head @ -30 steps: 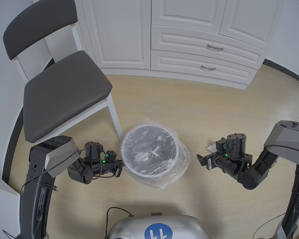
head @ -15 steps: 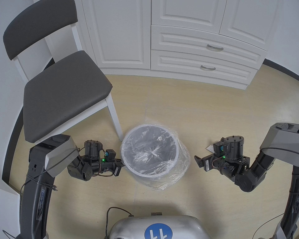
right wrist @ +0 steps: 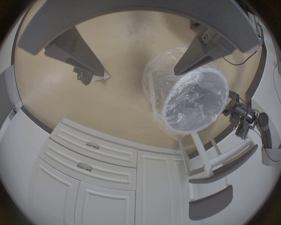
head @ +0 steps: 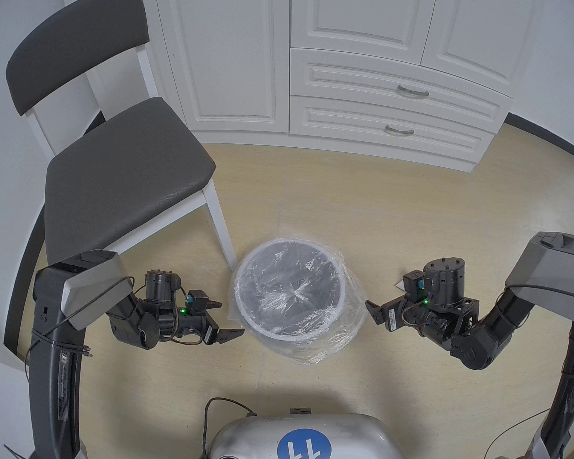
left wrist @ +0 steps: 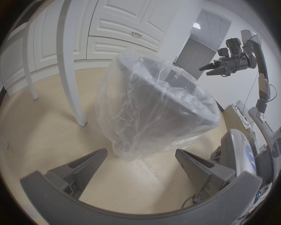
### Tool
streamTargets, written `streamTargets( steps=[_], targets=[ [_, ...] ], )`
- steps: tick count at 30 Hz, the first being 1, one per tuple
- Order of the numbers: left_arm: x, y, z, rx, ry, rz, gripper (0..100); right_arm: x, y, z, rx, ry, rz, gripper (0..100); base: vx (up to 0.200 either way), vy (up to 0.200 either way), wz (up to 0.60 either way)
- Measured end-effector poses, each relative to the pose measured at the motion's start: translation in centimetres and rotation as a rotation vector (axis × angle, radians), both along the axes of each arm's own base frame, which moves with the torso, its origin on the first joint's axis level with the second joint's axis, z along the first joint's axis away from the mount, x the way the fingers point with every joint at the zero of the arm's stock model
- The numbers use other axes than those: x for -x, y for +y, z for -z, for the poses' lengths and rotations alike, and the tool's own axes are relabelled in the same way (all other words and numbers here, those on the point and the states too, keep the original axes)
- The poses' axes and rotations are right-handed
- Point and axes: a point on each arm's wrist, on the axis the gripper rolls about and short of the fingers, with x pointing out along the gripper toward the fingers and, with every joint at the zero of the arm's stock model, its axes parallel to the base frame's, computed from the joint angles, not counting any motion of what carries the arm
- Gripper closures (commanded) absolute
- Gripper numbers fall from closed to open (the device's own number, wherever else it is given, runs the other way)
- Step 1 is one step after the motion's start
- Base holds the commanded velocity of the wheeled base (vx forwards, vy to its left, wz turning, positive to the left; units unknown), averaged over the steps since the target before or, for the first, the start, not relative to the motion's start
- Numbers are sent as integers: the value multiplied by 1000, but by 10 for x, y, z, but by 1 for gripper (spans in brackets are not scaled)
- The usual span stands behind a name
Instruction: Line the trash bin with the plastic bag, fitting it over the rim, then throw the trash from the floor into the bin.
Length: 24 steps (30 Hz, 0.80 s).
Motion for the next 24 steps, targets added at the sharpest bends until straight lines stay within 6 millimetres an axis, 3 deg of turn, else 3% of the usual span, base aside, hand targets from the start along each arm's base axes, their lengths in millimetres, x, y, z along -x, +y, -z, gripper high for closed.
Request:
streamTargets(
  steps=[6, 16, 20, 24],
  targets=[
    [20, 13, -10, -28, -3, 28, 0, 3, 20, -13, 66, 132, -23, 0, 0, 0, 0],
    [77, 32, -21, -72, -19, 35, 0, -10, 95, -81, 80, 84, -34, 0, 0, 0, 0],
    [96, 40, -32, -49, -125, 1, 0, -10, 121, -87, 104, 86, -42, 0, 0, 0, 0],
    [107, 44, -44, 2, -221, -43, 0, -11, 141, -80, 152, 112, -38, 0, 0, 0, 0]
  ],
)
